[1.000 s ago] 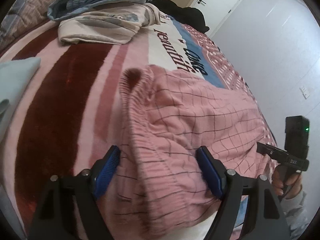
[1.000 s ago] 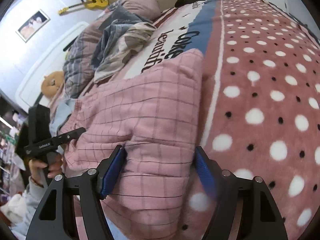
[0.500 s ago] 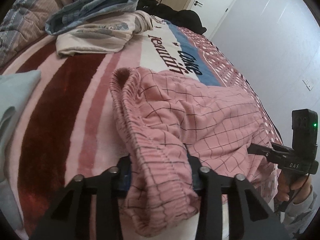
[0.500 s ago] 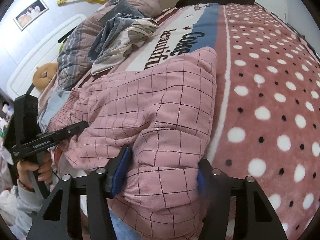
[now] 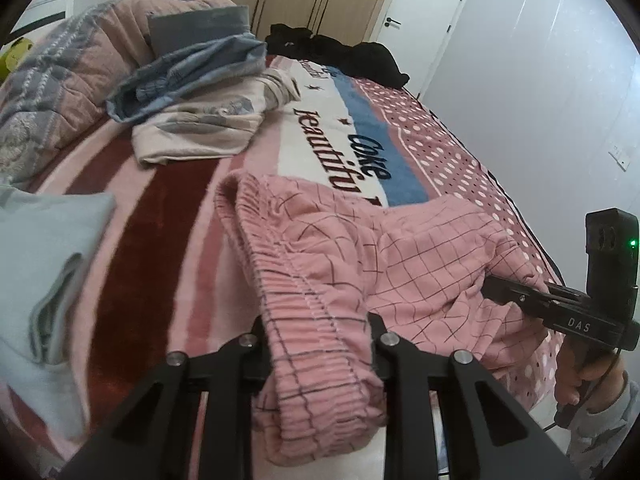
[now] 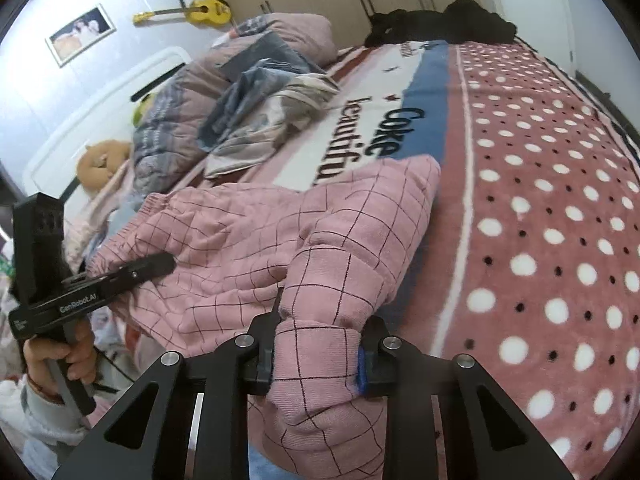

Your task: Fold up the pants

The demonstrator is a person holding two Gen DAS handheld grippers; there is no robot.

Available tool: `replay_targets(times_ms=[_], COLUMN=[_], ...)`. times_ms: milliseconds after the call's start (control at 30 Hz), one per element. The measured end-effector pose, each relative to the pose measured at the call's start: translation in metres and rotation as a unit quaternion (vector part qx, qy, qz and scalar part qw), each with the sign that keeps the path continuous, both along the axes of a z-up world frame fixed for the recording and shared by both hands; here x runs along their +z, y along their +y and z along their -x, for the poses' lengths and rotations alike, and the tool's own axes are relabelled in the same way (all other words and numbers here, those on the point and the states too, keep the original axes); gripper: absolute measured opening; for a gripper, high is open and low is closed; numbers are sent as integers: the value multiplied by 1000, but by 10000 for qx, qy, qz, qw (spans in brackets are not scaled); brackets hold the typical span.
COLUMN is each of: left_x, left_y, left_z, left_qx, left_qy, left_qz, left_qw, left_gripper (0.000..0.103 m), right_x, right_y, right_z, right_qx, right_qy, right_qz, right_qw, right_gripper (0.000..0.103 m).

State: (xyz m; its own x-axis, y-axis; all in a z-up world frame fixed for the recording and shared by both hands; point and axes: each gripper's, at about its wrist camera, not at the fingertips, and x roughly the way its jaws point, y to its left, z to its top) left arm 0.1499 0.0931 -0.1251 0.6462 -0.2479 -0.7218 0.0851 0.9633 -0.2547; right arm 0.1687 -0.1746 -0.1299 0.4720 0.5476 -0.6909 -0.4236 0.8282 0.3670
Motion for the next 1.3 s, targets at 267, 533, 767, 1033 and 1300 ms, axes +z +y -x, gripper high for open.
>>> replay_targets(times_ms=[267,533,767,1033,1300], left_x=[-11,-42,-74,-55,24], left_y=[49,98,89,64,89], left_z=[4,-7,-20,-27,-14], left_qx=[249,219,163,130,186], left_qy=[398,783,1331,1241,502], left_qz=[298,1595,1897,1747,1081], left_qw=[9985,9839,9726,9767,9927], left_gripper=[28,67,73,25,22], right_x=[-9,-23,-40,-32,26], right_y=[33,15,21,41,71], right_z=[-2,-14,-29,-19,-9], right_qx=[447,224,318,279,209], right_qy=[424,894,1304,1057,457], right_qz=[-160,-437,-548,-408,-365], right_qw=[9980,9948,9894,9932,9981], right_gripper=[30,47,58,21,18])
